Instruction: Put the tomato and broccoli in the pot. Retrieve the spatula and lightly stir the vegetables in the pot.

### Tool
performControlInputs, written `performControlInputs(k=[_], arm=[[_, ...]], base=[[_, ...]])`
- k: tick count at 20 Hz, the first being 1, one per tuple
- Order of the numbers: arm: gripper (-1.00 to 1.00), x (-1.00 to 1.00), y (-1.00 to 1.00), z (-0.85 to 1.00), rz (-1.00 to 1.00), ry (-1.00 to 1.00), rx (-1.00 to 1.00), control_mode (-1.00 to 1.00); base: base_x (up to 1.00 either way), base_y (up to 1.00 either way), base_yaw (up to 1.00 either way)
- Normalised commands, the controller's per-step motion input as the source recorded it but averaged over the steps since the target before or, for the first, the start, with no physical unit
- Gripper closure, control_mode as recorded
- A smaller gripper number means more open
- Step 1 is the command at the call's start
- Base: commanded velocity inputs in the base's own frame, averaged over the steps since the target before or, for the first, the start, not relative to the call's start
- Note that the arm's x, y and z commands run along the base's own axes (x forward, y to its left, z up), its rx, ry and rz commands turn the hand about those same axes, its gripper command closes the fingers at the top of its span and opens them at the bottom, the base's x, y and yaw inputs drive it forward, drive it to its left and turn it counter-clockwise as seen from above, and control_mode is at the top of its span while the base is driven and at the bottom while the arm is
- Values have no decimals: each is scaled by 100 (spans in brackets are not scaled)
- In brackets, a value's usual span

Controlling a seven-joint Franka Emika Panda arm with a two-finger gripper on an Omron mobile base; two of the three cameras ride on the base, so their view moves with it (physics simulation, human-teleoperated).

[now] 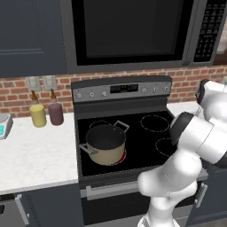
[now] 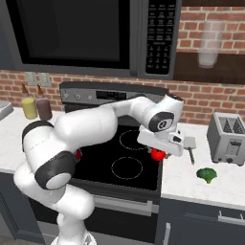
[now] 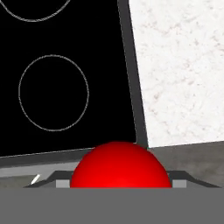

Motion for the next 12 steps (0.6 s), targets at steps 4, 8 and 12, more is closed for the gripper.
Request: performControlInputs(k=[4,8,12], arm=[[100,-9,100,68,18,-20,0,-100],[100,-18,100,64,22,-17,0,-100],[100,-41,100,54,24,-17,0,-100]], base=[[0,0,0],[0,0,0],[0,0,0]])
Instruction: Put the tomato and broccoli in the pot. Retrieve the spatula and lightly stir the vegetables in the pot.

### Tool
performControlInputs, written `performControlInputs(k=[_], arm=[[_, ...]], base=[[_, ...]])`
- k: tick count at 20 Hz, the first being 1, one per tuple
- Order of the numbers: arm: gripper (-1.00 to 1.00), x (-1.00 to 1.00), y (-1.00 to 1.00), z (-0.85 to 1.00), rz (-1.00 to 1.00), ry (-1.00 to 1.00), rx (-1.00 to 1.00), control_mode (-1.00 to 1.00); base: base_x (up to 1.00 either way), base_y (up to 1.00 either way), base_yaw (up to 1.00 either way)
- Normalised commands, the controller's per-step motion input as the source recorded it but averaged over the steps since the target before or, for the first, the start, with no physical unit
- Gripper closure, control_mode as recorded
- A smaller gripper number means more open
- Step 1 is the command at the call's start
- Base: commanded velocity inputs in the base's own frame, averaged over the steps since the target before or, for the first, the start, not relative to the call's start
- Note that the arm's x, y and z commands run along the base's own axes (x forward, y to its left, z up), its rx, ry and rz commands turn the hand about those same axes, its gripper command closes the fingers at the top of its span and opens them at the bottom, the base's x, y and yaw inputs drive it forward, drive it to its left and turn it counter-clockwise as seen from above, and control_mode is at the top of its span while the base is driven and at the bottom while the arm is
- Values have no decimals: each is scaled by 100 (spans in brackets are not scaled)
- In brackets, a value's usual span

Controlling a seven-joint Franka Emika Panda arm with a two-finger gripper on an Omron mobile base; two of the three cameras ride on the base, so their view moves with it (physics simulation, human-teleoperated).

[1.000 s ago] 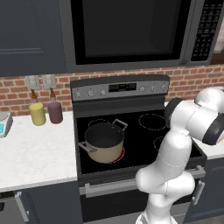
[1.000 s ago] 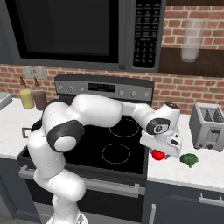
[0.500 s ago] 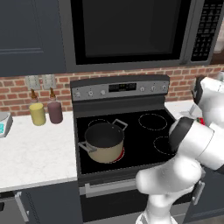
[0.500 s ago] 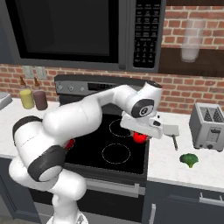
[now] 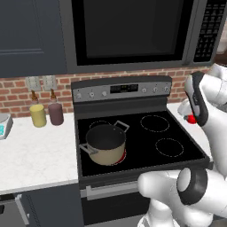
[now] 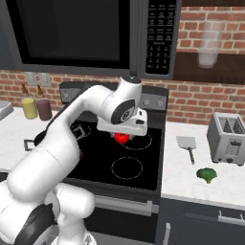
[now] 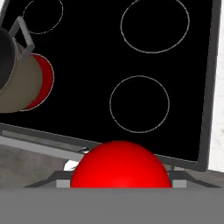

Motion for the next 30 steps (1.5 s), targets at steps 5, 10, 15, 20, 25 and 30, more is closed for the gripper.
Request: performControlInputs(k=[5,10,15,20,25,30], arm=[[100,-32,100,43,23,-12,0,-100],[100,-22,100,9,16,-9,-8,-100],[100,-4,100,0,4,-1,-18,-100],[100,21,100,0,0,13,-13,-100],[100,52,95,-10,0,13,-4,-100],[100,53,63,-28,0,10,0,-100]], base=[[0,0,0],[0,0,0],[0,0,0],[0,0,0],[0,0,0],[0,0,0]])
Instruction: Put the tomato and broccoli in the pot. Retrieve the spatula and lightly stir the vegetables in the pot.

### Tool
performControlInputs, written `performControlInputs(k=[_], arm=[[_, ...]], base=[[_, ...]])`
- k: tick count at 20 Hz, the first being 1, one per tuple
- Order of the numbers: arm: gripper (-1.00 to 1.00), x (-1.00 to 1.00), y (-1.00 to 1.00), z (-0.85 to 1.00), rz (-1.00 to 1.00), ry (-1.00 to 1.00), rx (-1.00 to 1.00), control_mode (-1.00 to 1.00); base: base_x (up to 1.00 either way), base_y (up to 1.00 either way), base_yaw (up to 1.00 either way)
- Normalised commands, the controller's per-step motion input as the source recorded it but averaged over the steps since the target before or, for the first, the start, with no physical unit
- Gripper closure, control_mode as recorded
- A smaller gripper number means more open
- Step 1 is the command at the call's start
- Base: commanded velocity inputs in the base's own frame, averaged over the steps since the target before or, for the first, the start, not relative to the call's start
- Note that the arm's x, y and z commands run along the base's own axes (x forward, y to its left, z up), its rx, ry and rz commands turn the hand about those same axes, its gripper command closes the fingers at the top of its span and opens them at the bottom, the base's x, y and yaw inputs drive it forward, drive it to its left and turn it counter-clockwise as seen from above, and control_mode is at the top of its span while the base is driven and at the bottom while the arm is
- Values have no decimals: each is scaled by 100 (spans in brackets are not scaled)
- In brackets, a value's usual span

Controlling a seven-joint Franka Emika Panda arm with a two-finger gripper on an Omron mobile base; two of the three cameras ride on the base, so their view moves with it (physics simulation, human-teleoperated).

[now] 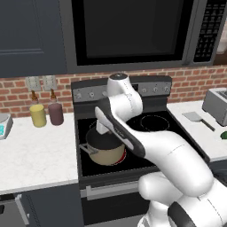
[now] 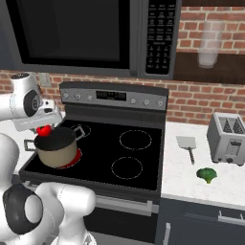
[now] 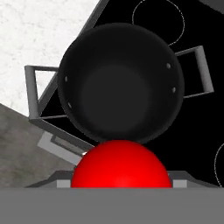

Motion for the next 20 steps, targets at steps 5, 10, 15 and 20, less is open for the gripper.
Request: performControlInputs(k=[5,10,15,20], arm=[[100,42,25,-55,0,3,0,-100],[100,30,15,-74,0,0,-3,-100],[100,23,4,-53,0,0,0,-100],[100,21,0,-26,0,0,3,-100]], base=[[0,0,0],[0,0,0],[0,0,0],[0,0,0]])
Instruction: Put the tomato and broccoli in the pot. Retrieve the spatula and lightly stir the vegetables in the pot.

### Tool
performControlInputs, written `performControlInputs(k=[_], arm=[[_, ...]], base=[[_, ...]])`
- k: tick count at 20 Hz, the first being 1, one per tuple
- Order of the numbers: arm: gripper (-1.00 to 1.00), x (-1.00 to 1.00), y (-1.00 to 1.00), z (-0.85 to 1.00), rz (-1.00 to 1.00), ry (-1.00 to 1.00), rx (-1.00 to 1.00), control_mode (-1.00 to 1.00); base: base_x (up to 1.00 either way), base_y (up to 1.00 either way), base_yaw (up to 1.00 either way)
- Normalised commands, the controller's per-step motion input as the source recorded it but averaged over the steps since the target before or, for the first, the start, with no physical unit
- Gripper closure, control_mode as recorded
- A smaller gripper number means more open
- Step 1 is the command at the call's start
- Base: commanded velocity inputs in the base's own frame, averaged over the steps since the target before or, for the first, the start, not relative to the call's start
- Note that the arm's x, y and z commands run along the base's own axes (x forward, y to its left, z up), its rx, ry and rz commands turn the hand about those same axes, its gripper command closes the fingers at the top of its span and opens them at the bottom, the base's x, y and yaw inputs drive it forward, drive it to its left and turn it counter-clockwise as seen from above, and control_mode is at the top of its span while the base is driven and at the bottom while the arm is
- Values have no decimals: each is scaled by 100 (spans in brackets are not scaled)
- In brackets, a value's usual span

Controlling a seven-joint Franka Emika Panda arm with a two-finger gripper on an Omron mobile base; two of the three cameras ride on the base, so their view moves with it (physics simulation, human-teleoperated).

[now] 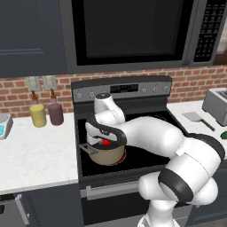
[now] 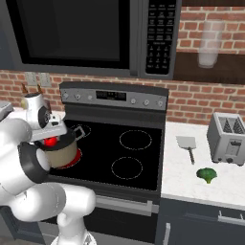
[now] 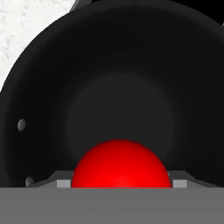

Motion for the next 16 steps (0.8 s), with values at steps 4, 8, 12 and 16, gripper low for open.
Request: performControlInputs(k=[4,8,12,16], arm=[[100,27,0,-17,0,0,2,-100],[100,18,0,-20,0,0,0,-100],[100,10,0,-14,0,0,0,-100],[100,7,0,-7,0,0,0,-100]], base=[[0,0,0],[0,0,0],[0,0,0],[0,0,0]])
